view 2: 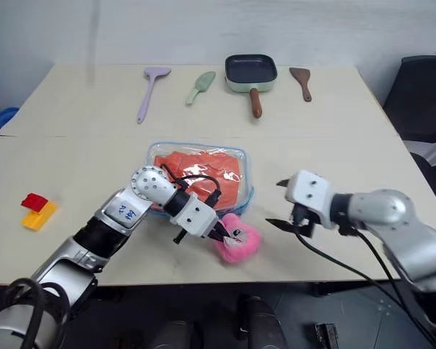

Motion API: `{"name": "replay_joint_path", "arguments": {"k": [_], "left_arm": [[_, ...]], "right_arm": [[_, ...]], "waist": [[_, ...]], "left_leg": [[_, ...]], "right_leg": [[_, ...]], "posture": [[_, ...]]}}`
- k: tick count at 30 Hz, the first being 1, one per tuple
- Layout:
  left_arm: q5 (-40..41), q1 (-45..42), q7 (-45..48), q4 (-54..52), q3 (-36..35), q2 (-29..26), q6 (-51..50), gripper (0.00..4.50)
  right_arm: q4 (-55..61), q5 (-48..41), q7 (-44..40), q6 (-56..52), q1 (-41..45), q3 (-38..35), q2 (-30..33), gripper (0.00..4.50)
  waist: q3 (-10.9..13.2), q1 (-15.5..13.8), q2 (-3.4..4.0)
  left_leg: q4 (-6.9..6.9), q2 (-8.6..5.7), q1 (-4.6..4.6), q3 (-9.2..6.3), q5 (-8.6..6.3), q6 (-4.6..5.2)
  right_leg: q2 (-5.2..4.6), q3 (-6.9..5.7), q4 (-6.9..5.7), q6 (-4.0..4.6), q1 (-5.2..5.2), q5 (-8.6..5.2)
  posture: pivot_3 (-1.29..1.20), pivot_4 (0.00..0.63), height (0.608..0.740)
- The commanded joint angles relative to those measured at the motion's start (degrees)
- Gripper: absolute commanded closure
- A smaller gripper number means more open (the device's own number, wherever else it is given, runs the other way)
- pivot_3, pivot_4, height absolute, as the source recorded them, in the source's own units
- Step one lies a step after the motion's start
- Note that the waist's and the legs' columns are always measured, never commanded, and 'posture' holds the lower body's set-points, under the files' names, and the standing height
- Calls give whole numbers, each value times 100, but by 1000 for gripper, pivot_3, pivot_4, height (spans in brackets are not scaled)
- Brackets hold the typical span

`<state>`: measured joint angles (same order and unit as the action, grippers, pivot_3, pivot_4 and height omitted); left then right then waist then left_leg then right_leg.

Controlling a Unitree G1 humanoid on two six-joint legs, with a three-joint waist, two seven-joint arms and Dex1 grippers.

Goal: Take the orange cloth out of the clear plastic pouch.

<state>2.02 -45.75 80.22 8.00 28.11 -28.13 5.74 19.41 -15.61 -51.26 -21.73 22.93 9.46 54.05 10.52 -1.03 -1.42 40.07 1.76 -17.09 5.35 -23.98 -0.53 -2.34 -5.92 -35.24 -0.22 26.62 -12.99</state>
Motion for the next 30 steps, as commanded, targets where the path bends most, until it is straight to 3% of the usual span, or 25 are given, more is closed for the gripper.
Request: {"name": "replay_joint_path", "arguments": {"k": [1,5,7,14,19,22,26,30], "left_arm": [[113,45,-10,-390,-203,-139,-223,4482],[76,153,-105,-595,-266,-227,-424,4482],[21,198,-166,-682,-266,-256,-469,4500],[-23,311,-281,-892,-267,-294,-629,4500],[-31,339,-353,-941,-273,-280,-710,4500],[-21,343,-389,-942,-291,-283,-738,4500],[-25,342,-468,-909,-367,-322,-760,4500],[173,418,-592,-1027,-678,-460,-1162,4500]], "right_arm": [[-646,667,-325,896,450,498,-305,0],[-1314,1032,-604,1617,778,796,-685,0],[-1599,1118,-642,1870,909,809,-887,382],[-2122,1376,-857,2362,1072,810,-1191,2668],[-2347,1523,-920,2578,1096,806,-1339,2668],[-2514,1607,-924,2714,1119,804,-1439,3254],[-2661,1715,-952,2918,1125,800,-1491,4444],[-2667,1784,-976,3082,1137,741,-1413,4444]], "waist": [[0,-8,0],[1,-36,2],[2,-37,3],[3,-28,5],[3,-28,5],[3,-26,5],[4,-24,7],[4,-19,7]], "left_leg": [[1,2,-1,0,0,-1],[5,5,0,1,1,-1],[13,8,1,3,1,0],[14,15,-2,2,2,1],[14,16,-1,1,2,1],[14,17,-1,2,2,1],[14,18,-1,1,2,1],[14,19,0,0,2,0]], "right_leg": [[1,-3,-2,0,0,0],[-7,-14,-19,0,1,0],[-11,-22,-19,0,2,0],[-17,-23,-23,-1,2,0],[-18,-22,-27,-1,2,0],[-19,-22,-28,-1,2,0],[-19,-21,-28,0,2,0],[-19,-22,-29,0,2,0]], "posture": [[0,150,740],[0,150,740],[0,150,740],[0,150,740],[0,150,740],[0,150,740],[0,150,740],[0,150,740]]}}
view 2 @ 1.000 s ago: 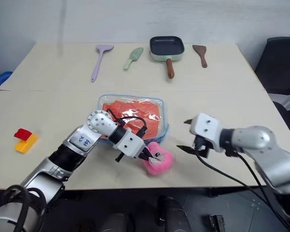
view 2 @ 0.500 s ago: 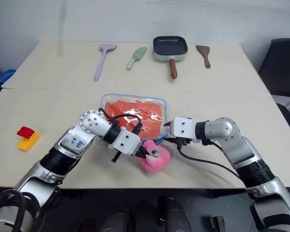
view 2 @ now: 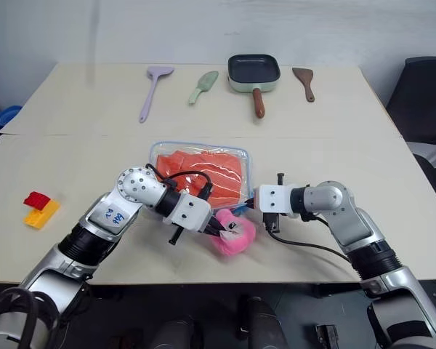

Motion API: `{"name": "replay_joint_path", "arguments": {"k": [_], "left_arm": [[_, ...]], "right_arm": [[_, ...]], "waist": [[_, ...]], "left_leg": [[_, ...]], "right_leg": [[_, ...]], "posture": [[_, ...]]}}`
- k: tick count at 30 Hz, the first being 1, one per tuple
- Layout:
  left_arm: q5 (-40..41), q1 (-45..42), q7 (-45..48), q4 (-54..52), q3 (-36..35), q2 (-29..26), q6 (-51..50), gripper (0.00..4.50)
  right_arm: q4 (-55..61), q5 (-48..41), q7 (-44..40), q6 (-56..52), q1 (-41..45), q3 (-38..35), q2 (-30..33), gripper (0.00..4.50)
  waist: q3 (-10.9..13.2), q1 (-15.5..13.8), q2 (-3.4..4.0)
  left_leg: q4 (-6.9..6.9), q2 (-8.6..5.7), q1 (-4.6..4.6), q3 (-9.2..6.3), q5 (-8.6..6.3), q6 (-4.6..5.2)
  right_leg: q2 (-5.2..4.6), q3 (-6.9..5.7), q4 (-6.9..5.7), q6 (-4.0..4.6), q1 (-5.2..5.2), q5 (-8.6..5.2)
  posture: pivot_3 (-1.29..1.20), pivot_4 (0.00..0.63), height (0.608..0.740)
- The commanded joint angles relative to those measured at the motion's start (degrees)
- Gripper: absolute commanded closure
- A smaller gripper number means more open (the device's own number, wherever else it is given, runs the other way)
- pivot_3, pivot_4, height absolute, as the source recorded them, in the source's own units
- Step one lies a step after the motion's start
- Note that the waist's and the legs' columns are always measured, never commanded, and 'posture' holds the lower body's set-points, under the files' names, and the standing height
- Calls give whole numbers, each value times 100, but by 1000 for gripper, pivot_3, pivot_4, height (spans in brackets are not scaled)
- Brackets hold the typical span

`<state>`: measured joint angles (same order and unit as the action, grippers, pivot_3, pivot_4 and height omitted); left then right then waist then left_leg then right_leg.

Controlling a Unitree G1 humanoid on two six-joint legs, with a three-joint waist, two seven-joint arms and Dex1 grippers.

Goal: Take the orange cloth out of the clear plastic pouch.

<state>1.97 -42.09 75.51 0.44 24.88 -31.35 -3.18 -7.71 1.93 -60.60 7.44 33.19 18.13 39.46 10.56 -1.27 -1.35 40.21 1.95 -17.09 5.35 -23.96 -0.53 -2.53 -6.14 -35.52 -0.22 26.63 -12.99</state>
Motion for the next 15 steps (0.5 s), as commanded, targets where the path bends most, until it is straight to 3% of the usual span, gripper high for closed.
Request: {"name": "replay_joint_path", "arguments": {"k": [1,4,15], "left_arm": [[231,76,-128,-319,-418,-179,-361,4500],[581,408,-166,-647,-960,-614,-975,4500],[954,1523,-646,-1038,-2501,-1909,-1510,4500]], "right_arm": [[46,28,-57,191,115,-146,65,4444],[-32,53,-245,516,182,-236,336,4444],[147,-208,-741,1298,-202,-425,962,4444]], "waist": [[0,8,1],[6,24,9],[11,8,17]], "left_leg": [[-1,2,0,-1,0,0],[-2,5,1,-4,0,0],[-7,6,6,-7,-1,-1]], "right_leg": [[0,0,0,0,0,0],[0,1,-1,1,1,-1],[-5,0,3,2,5,-2]], "posture": [[0,150,740],[0,150,740],[0,150,740]]}}
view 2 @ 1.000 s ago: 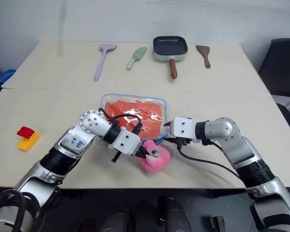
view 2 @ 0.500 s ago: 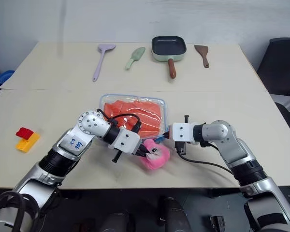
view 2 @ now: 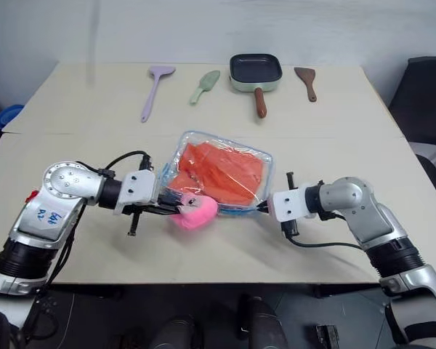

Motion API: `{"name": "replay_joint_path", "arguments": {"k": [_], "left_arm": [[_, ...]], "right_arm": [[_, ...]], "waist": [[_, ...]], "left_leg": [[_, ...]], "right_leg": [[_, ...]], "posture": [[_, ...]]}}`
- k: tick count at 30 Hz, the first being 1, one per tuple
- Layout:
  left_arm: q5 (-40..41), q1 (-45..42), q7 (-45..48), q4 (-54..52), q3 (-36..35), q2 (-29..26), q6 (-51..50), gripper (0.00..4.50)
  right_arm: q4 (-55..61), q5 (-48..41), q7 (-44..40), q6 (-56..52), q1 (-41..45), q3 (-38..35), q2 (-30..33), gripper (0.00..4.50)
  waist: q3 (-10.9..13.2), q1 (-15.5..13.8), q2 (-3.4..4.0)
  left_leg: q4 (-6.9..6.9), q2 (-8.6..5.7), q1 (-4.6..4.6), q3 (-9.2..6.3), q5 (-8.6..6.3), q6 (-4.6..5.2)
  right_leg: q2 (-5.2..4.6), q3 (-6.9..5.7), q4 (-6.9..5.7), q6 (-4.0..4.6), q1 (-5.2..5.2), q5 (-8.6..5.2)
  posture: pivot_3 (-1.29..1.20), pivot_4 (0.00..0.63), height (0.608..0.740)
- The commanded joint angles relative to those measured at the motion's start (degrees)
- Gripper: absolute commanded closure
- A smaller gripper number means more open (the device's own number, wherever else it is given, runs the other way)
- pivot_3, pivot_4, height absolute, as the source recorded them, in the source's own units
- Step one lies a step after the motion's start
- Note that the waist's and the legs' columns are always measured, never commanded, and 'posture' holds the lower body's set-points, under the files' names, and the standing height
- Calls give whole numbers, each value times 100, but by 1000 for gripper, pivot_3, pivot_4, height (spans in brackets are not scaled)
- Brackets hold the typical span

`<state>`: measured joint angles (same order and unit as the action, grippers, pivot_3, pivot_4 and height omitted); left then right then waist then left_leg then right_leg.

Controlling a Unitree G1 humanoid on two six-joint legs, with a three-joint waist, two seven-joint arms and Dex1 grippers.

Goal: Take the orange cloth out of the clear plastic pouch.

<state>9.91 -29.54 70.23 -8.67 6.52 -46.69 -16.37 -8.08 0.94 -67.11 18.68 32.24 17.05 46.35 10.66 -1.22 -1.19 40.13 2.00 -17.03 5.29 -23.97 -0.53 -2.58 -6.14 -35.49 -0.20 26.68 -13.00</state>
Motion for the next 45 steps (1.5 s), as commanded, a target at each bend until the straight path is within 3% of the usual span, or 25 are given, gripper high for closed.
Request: {"name": "replay_joint_path", "arguments": {"k": [1,9,18,19,20,25,30,31,36,39,41,45], "left_arm": [[257,469,-115,-157,-896,-539,-289,4500],[689,2462,207,-46,-2662,-1552,-474,4500],[1016,2383,-435,-516,-2161,-1018,-939,4500],[1035,2360,-489,-473,-2155,-983,-985,4010],[1112,2355,-509,-452,-2177,-956,-1085,3853],[1330,2516,-457,-324,-2356,-1004,-1286,2363],[1405,2832,-437,81,-2727,-1140,-1401,809],[1536,2768,-488,76,-2827,-1138,-1583,532],[2384,2148,-618,-112,-3319,-1206,-2499,532],[2609,1401,-646,-138,-3221,-1395,-2654,532],[2599,894,-574,-368,-2839,-1472,-2517,532],[1507,224,-446,-940,-1375,-1315,-1124,532]], "right_arm": [[202,-138,-114,240,-160,-356,341,4444],[259,-527,-294,648,-538,-729,724,4444],[479,-661,-348,84,-552,-616,609,4444],[509,-656,-335,12,-565,-635,610,4034],[565,-678,-353,-87,-601,-654,628,3880],[855,-748,-254,-402,-857,-892,722,2271],[1600,-1262,165,-1524,-1424,-1562,704,566],[1853,-1492,241,-1891,-1563,-1717,683,554],[3346,-2740,688,-3598,-2316,-2399,617,554],[3871,-3122,1008,-4164,-2518,-2564,539,554],[4044,-3213,1198,-4392,-2555,-2569,481,554],[4233,-3178,1371,-4565,-2562,-2446,422,554]], "waist": [[2,15,4],[6,119,11],[7,111,12],[7,113,12],[7,116,12],[7,126,12],[7,125,12],[7,124,12],[7,58,11],[5,40,8],[3,22,5],[3,-10,6]], "left_leg": [[-1,2,1,0,0,0],[-6,10,0,6,-3,-6],[-6,7,-1,12,-4,-7],[-6,6,-1,14,-5,-8],[-7,6,-3,13,-4,-8],[-7,5,-19,29,-4,-10],[-8,6,-20,38,-4,-12],[-8,6,-19,37,-4,-12],[-7,4,-20,27,-5,-13],[-7,0,-16,29,-5,-13],[-7,-3,-16,28,-5,-15],[-9,-14,-15,34,-4,-16]], "right_leg": [[0,-1,0,1,3,0],[1,0,-2,11,25,-7],[-2,8,-8,12,30,-7],[-2,9,-8,12,31,-7],[-1,8,-10,12,34,-7],[0,22,-19,13,68,-8],[1,27,-17,17,77,-10],[1,26,-18,18,77,-11],[-3,24,-17,17,73,-10],[-3,26,-19,17,70,-10],[-3,26,-20,17,70,-10],[-3,32,-22,14,68,-9]], "posture": [[0,150,740],[0,150,740],[0,150,740],[0,150,740],[0,150,740],[0,150,740],[0,150,740],[0,150,740],[0,150,740],[0,150,740],[0,150,740],[0,150,740]]}}
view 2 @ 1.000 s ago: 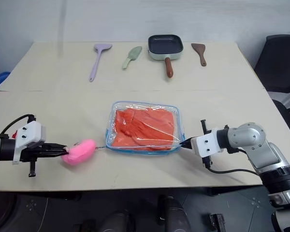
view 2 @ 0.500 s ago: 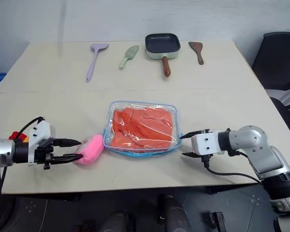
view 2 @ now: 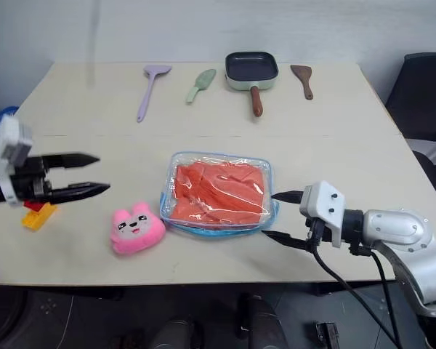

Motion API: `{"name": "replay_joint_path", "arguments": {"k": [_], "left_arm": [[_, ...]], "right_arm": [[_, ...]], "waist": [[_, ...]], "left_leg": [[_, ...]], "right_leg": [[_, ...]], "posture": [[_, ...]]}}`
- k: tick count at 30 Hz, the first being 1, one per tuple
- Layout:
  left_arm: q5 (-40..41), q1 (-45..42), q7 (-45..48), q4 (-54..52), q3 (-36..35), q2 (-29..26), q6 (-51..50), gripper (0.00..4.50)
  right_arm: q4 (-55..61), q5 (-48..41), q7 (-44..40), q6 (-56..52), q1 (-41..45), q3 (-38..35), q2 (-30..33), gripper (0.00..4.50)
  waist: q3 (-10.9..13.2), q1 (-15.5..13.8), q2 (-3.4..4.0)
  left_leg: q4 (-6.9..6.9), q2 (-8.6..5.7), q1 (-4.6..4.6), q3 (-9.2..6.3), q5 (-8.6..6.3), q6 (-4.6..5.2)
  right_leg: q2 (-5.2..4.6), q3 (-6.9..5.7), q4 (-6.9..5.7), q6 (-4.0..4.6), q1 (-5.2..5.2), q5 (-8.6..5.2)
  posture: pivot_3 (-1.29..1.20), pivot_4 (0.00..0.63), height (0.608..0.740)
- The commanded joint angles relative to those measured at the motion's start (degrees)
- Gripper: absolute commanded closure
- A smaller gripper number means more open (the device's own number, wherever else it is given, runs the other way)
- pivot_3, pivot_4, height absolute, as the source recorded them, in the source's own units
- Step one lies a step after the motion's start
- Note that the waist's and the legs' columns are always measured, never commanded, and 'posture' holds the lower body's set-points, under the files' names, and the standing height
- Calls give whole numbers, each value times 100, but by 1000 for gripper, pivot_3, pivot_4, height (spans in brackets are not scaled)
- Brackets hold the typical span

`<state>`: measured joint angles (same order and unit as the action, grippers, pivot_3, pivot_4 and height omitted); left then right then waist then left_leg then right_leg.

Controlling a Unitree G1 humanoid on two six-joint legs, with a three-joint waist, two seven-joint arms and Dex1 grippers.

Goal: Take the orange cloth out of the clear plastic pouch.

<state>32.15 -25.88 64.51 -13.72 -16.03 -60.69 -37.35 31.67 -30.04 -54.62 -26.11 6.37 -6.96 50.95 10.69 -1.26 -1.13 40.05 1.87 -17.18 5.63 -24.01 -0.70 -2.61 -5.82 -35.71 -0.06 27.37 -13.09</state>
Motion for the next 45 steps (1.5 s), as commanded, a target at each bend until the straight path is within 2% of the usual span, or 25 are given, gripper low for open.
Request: {"name": "replay_joint_path", "arguments": {"k": [1,5,8,13,21,22,28,32,35,38,40,45], "left_arm": [[-954,-169,165,-477,1113,109,1302,532],[-2130,-55,529,-48,2026,172,3299,532],[-2537,-165,550,526,2305,318,4108,532],[-2879,-359,457,1067,2509,671,4779,532],[-3100,-529,393,1530,2604,996,5189,532],[-3088,-537,399,1549,2602,1023,5197,922],[-3045,-555,395,1558,2584,1131,5137,2553],[-3106,-516,412,1548,2614,1136,5189,2553],[-2988,-482,473,1499,2596,1153,5128,3084],[-2828,-447,590,1407,2574,1136,4931,4003],[-2701,-407,725,1309,2571,1102,4734,4457],[-2264,-358,935,980,2491,1110,3841,4457]], "right_arm": [[270,-80,134,-104,30,-38,-35,554],[302,-67,203,-142,24,-33,-46,554],[348,-22,270,-113,-87,-37,-68,554],[471,38,383,-44,-315,-24,-117,554],[630,87,489,-49,-452,10,-200,554],[650,71,492,-64,-456,-10,-204,554],[651,67,498,-78,-431,-35,-188,554],[626,48,521,-119,-341,-23,-191,554],[611,45,528,-133,-306,-18,-190,554],[585,59,515,-126,-288,-16,-175,554],[582,68,510,-117,-295,-15,-170,554],[558,69,483,-93,-294,-56,-151,554]], "waist": [[0,-8,1],[0,38,0],[0,45,0],[0,-3,-1],[0,-9,-1],[0,-9,-1],[0,-7,-1],[0,-8,-1],[0,-8,-1],[0,-8,-1],[0,-8,-1],[0,-6,-1]], "left_leg": [[0,-3,1,3,0,0],[-1,-10,-1,19,0,-9],[-7,-8,0,34,2,-12],[-3,-9,0,41,0,-8],[-1,-9,1,37,0,-4],[-2,-9,0,36,0,-4],[-2,-8,2,29,0,-4],[-1,-9,2,27,0,-4],[-1,-9,2,26,0,-4],[-1,-9,2,25,0,-4],[-1,-9,2,25,0,-4],[-1,-9,2,24,0,-4]], "right_leg": [[1,1,-2,0,-1,0],[23,10,3,4,3,-2],[29,19,-3,12,2,-7],[26,18,-3,10,2,-6],[24,15,-3,6,0,-3],[23,16,-3,6,0,-3],[25,16,-5,7,1,-3],[23,15,-5,6,1,-3],[23,15,-5,6,0,-3],[23,13,-5,6,1,-3],[23,13,-5,6,1,-3],[24,14,-6,6,1,-3]], "posture": [[0,150,740],[0,150,740],[0,150,740],[0,150,740],[0,150,740],[0,150,740],[0,150,740],[0,150,740],[0,150,740],[0,150,740],[0,150,740],[0,150,740]]}}
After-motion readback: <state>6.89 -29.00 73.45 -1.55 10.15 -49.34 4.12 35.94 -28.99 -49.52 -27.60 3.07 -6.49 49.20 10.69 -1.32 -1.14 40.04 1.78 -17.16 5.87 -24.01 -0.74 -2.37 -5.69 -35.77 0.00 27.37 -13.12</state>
